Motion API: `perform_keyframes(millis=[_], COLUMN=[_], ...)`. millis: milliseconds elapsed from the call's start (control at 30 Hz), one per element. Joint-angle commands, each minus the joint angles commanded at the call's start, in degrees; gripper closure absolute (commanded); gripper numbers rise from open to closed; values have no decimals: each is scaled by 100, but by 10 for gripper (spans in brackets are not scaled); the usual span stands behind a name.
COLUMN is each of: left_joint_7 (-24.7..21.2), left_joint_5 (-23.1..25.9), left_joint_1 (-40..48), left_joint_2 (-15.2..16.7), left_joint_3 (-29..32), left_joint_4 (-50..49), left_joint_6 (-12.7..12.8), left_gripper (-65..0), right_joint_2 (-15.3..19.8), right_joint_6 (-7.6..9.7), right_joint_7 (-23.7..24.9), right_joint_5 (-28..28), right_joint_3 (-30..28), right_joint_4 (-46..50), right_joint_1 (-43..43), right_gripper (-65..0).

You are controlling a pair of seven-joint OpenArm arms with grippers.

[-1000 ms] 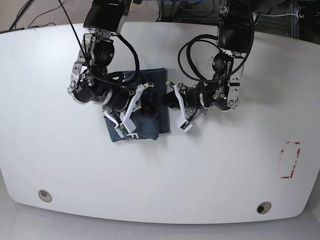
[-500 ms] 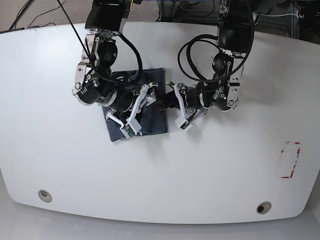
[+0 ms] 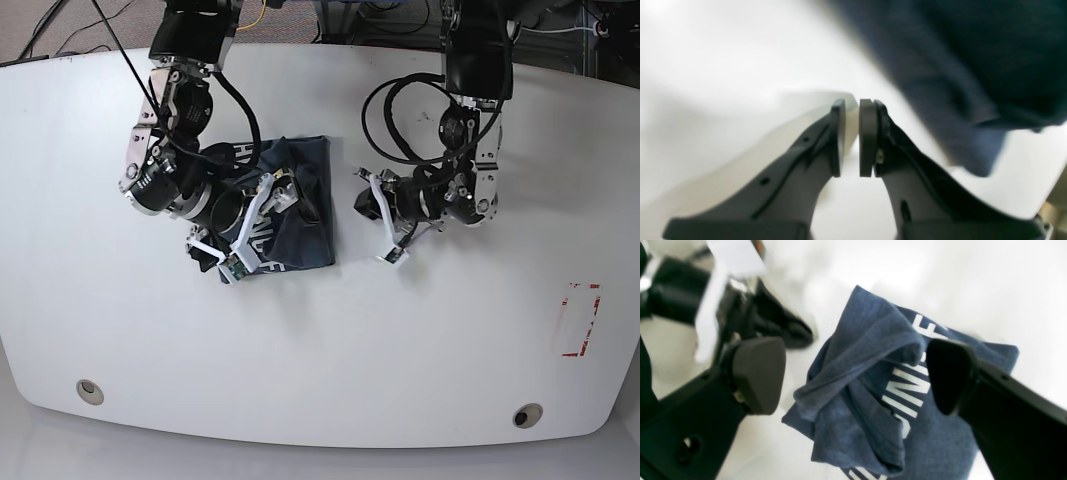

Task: Layout the t-shirt on the table in an organized manner, then fold the t-shirt properly
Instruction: 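Press the folded bundle flat and open both grippers, then move the left gripper aside and press the bundle with the right gripper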

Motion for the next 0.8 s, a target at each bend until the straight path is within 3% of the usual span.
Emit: perform_keyframes(millis=[200,467,633,800], left_joint_7=[237,273,273,273], left_joint_5=[0,0,0,0], left_joint_1=[9,26,35,35], left_joint_2=[-53,-501,-738,-985], left_joint_3=[-624,-1371,-1741,-2004], left_joint_4=[475,1020,1204,1204], left_joint_6=[0,-9,-9,-9], left_gripper=[-64,-64,-64,-64], right_joint_2=[0,-62,-431,-765], right_joint_6=[0,0,0,0], right_joint_7=[0,132,141,141], right_joint_5=[-35,18,18,-18], right_joint_3=[9,0,-26,-492], right_joint_4=[-62,-695,-923,-976], right_joint_1=[-53,-167,-123,26], right_gripper=[-650,-650,-650,-650])
